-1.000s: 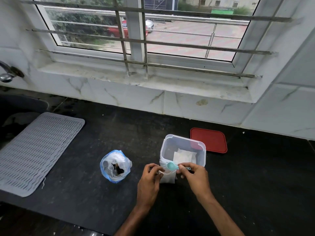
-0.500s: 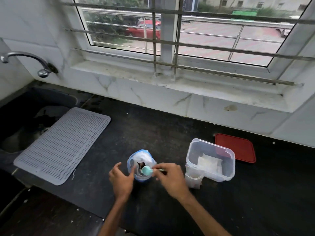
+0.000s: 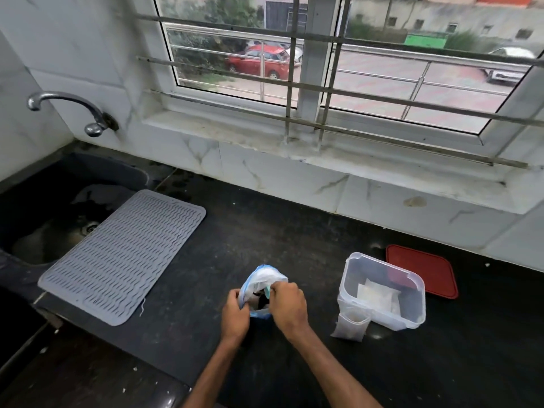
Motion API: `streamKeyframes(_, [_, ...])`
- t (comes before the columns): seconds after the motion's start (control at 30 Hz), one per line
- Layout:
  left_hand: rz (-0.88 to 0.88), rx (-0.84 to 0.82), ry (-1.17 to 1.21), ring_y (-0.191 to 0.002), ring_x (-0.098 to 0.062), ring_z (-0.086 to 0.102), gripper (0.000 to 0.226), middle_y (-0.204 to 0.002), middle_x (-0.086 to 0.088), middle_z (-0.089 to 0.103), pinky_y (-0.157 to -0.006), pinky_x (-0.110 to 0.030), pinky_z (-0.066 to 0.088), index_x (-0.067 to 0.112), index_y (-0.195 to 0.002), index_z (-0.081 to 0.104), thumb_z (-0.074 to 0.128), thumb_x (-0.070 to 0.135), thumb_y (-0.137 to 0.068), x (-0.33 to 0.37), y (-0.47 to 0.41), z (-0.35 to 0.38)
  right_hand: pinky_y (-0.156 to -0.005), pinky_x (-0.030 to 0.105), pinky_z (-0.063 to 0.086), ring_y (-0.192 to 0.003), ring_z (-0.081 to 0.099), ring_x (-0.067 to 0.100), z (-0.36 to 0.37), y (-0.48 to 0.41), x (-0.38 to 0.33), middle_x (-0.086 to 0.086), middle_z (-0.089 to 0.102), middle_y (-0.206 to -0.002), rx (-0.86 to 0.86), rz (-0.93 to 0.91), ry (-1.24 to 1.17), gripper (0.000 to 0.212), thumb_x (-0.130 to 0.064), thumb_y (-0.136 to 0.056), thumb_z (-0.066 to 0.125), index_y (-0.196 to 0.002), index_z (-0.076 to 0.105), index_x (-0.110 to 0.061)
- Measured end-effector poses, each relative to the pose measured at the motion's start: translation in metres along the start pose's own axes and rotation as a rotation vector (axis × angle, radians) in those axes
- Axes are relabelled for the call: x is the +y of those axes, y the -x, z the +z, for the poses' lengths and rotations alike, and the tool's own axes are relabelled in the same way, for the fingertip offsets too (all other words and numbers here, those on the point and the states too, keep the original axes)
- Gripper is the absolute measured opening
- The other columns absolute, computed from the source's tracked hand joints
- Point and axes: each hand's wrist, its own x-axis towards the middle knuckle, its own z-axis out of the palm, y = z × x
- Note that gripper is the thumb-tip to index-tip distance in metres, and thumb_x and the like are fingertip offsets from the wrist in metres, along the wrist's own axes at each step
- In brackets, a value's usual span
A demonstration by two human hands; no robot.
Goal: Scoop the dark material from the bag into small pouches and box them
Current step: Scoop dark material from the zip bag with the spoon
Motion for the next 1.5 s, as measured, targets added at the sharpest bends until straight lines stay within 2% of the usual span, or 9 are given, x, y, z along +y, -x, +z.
streamKeyframes(0.37, [-0.097, -0.145, 0.217, -0.070, -0.017, 0.068, 0.017, -0.081, -0.008, 0.075, -0.062, -0.029, 0.053, 0.010, -0.086, 0.073, 0.058, 0.002, -0.089, 0.005, -0.014, 0.009, -0.072, 0.033, 0.058, -0.073, 0.071, 0.016, 0.020, 0.000, 0.013, -0.001, 0.074, -0.076, 0.037, 0.210, -0.340, 0.021, -0.018, -0.088, 0.056, -0.080, 0.075, -0.014])
streamKeyframes(0.47, [-0.105, -0.143, 0.283, -0.073, -0.015, 0.069, 0.020, -0.083, -0.007, 0.075, -0.059, -0.021, 0.052, 0.010, -0.091, 0.070, 0.053, 0.001, -0.092, 0.007, -0.016, 0.008, -0.072, 0.034, 0.059, -0.072, 0.071, 0.015, 0.026, 0.000, 0.013, -0.001, 0.074, -0.077, 0.045, 0.230, -0.371, 0.022, -0.020, -0.088, 0.055, -0.082, 0.075, -0.014])
streamKeyframes(0.63, [-0.153, -0.115, 0.276, -0.083, -0.025, 0.064, 0.011, -0.097, -0.019, 0.069, -0.074, -0.038, 0.052, 0.008, -0.094, 0.059, 0.049, 0.004, -0.093, 0.007, -0.026, 0.007, -0.074, 0.035, 0.060, -0.073, 0.072, 0.015, 0.028, -0.004, 0.017, 0.000, 0.076, -0.077, 0.023, 0.261, -0.412, 0.024, -0.023, -0.086, 0.054, -0.085, 0.077, -0.015])
streamKeyframes(0.73, [-0.168, -0.144, 0.277, -0.090, -0.023, 0.063, 0.006, -0.102, -0.016, 0.064, -0.073, -0.034, 0.053, 0.009, -0.100, 0.050, 0.050, 0.007, -0.095, 0.009, -0.026, 0.009, -0.074, 0.035, 0.061, -0.073, 0.072, 0.013, 0.025, -0.005, 0.020, -0.001, 0.076, -0.079, 0.007, 0.266, -0.424, 0.023, -0.022, -0.087, 0.055, -0.087, 0.077, -0.015])
streamKeyframes(0.87, [-0.084, -0.146, 0.154, -0.090, -0.015, 0.059, 0.025, -0.106, -0.009, 0.058, -0.067, -0.020, 0.047, 0.008, -0.106, 0.041, 0.061, 0.003, -0.092, 0.009, -0.026, 0.013, -0.073, 0.037, 0.058, -0.079, 0.071, 0.020, 0.013, 0.002, 0.016, 0.005, 0.074, -0.086, 0.046, 0.158, -0.262, 0.022, -0.018, -0.091, 0.051, -0.088, 0.072, -0.011])
streamKeyframes(1.07, [-0.059, -0.068, -0.120, -0.094, -0.024, 0.057, 0.019, -0.104, -0.008, 0.055, -0.075, -0.031, 0.040, 0.007, -0.103, 0.035, 0.052, 0.014, -0.099, 0.017, -0.020, 0.016, -0.081, 0.037, 0.055, -0.100, 0.068, 0.027, 0.010, 0.006, 0.011, 0.011, 0.069, -0.109, -0.039, 0.047, -0.014, 0.021, -0.009, -0.098, 0.045, -0.109, 0.063, -0.007])
streamKeyframes(1.27, [-0.104, -0.071, -0.033, -0.087, -0.020, 0.056, 0.021, -0.101, -0.010, 0.057, -0.063, -0.027, 0.045, 0.007, -0.104, 0.038, 0.052, -0.002, -0.092, 0.020, -0.022, 0.022, -0.073, 0.034, 0.057, -0.083, 0.070, 0.021, 0.013, 0.007, 0.017, 0.006, 0.073, -0.091, 0.020, 0.165, -0.211, 0.021, -0.012, -0.092, 0.050, -0.090, 0.071, -0.010])
streamKeyframes(1.4, [-0.113, -0.131, 0.052, -0.094, -0.029, 0.064, 0.031, -0.106, -0.020, 0.061, -0.081, -0.047, 0.057, 0.014, -0.095, 0.040, 0.062, -0.006, -0.086, 0.011, -0.023, 0.024, -0.067, 0.037, 0.060, -0.063, 0.070, 0.013, 0.027, -0.003, 0.035, 0.002, 0.073, -0.069, 0.014, 0.291, -0.492, 0.021, -0.014, -0.086, 0.055, -0.075, 0.072, -0.011])
streamKeyframes(1.5, [-0.074, -0.149, 0.037, -0.091, -0.024, 0.065, 0.033, -0.101, -0.014, 0.063, -0.082, -0.046, 0.057, 0.020, -0.091, 0.041, 0.070, 0.005, -0.086, 0.011, -0.022, 0.025, -0.064, 0.039, 0.063, -0.058, 0.072, 0.011, 0.031, -0.006, 0.041, 0.001, 0.073, -0.065, 0.011, 0.353, -0.614, 0.020, -0.011, -0.088, 0.057, -0.078, 0.075, -0.013])
